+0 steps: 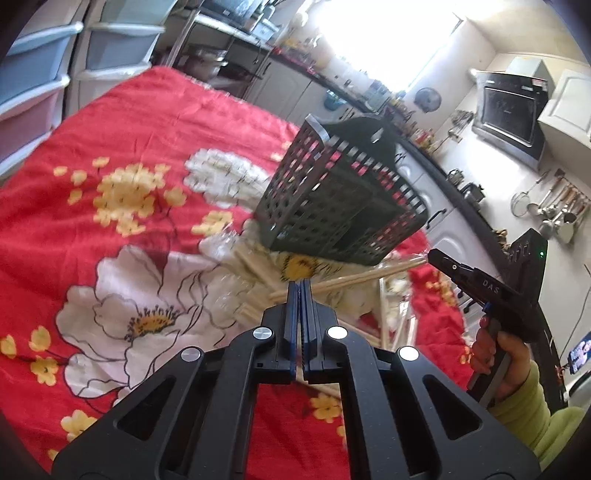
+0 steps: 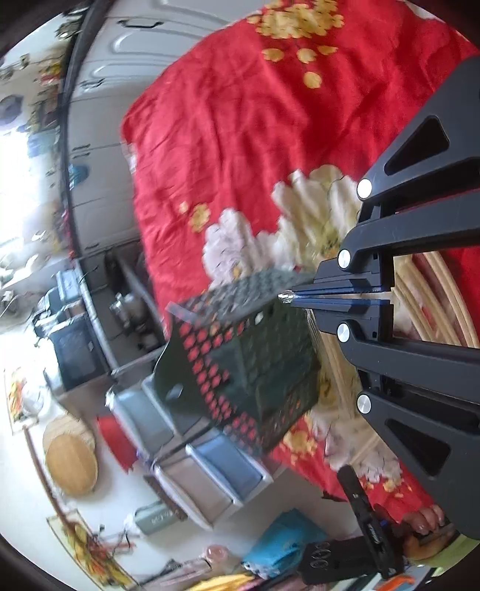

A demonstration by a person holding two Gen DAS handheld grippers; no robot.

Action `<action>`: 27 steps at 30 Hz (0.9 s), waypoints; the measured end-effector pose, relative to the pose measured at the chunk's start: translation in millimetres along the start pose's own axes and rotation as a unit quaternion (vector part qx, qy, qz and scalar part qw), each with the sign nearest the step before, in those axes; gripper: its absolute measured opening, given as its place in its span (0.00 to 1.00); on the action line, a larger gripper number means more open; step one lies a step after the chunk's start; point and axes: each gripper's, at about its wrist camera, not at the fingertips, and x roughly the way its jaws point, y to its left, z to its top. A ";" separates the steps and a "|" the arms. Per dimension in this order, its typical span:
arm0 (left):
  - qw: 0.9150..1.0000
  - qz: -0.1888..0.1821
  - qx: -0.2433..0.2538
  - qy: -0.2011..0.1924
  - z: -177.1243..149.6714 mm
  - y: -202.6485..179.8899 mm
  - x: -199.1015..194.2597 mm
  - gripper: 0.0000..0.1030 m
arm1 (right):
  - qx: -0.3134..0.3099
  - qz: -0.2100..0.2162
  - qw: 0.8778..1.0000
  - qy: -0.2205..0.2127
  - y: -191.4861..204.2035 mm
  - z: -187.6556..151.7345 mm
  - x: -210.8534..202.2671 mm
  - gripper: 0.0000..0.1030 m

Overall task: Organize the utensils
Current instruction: 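Close the left tool on wooden chopsticks while the right tool grasps chopsticks too, then carry the left tool's chopsticks over the caddy while the right tool lowers its chopsticks in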

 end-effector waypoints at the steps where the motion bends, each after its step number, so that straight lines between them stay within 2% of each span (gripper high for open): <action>1: 1.000 -0.003 0.004 -0.006 2.9 -4.3 -3.8 0.00 | -0.007 0.003 1.000 -0.004 4.3 2.3 -3.4 0.02; 13: 0.996 -0.022 0.064 -0.062 43.3 -52.2 -33.6 0.00 | -0.111 0.037 0.991 -0.061 66.8 35.4 -39.7 0.02; 27: 0.987 -0.054 0.115 -0.099 75.5 -97.1 -48.6 0.00 | -0.162 0.065 0.981 -0.088 105.4 55.2 -61.8 0.01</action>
